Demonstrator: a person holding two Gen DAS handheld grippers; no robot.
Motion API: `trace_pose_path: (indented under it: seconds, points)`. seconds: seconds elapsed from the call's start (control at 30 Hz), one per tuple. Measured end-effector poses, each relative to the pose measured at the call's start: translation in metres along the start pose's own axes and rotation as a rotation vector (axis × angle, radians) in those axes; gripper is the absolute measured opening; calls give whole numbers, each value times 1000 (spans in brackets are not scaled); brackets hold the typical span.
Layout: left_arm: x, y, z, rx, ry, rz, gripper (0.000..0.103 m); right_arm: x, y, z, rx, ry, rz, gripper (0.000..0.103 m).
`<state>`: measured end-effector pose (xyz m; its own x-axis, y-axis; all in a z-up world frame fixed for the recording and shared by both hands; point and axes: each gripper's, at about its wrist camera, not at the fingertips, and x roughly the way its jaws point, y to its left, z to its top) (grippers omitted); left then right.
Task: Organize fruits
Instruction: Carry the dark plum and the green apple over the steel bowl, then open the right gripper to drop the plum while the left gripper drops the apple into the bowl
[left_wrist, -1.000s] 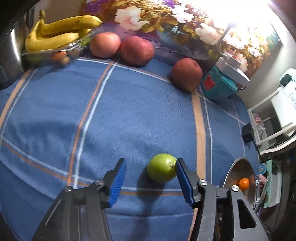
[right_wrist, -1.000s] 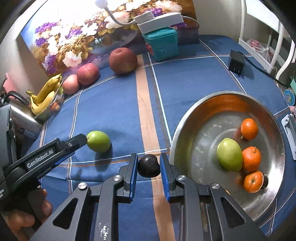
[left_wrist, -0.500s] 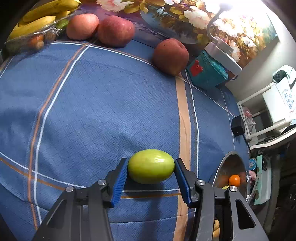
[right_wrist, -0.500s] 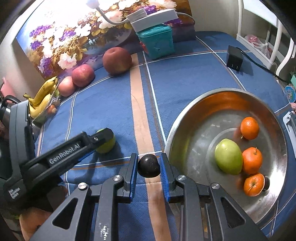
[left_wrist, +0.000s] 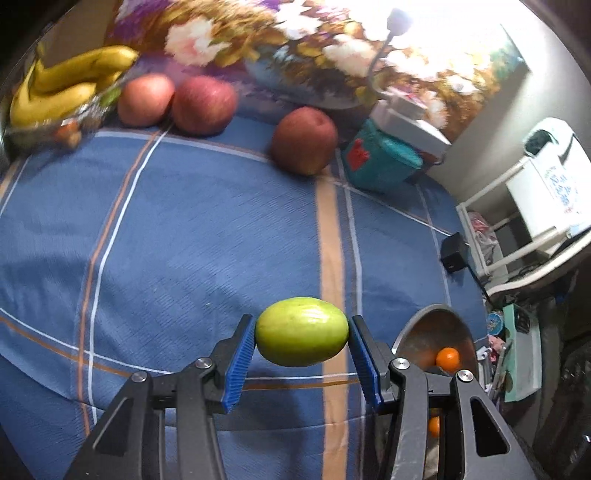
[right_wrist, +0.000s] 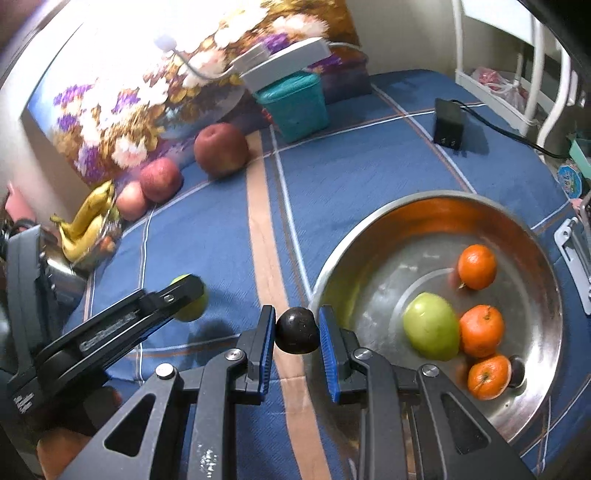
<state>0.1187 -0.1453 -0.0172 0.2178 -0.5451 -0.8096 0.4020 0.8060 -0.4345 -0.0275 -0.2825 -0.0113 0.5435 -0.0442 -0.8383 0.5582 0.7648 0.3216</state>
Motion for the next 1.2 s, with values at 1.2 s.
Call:
trace_pose_path:
  seconds: [1.2]
  points:
    - [45, -114, -53, 297, 151, -5, 54, -6, -107, 9, 242, -64, -105, 26]
